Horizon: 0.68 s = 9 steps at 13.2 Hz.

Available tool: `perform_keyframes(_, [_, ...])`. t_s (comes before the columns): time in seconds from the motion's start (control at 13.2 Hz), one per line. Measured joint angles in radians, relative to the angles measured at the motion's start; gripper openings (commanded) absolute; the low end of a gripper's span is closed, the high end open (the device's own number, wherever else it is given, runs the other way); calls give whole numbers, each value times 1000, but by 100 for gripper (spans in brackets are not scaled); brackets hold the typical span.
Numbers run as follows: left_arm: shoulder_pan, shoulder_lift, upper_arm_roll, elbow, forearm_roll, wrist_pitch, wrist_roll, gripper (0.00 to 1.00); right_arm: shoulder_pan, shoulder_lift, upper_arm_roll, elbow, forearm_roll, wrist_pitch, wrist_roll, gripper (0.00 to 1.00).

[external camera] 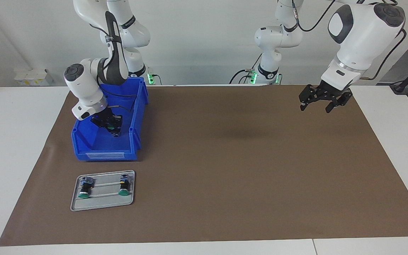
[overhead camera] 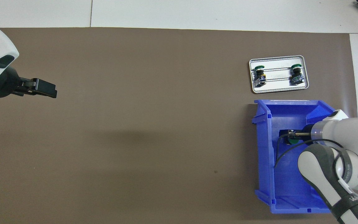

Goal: Place and press button with both arms
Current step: 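Open the right gripper to drop the green piece in the bin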

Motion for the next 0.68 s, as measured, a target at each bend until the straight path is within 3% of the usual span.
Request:
perform_keyframes(0.3, [0, 0, 0, 0, 0, 0, 0, 100, 0, -49, 3, 187, -8, -201, 45, 100])
perform_keyframes(0.68, [0, 0, 0, 0, 0, 0, 0, 100, -3, -61, 0, 450, -141, -474, 86, 100])
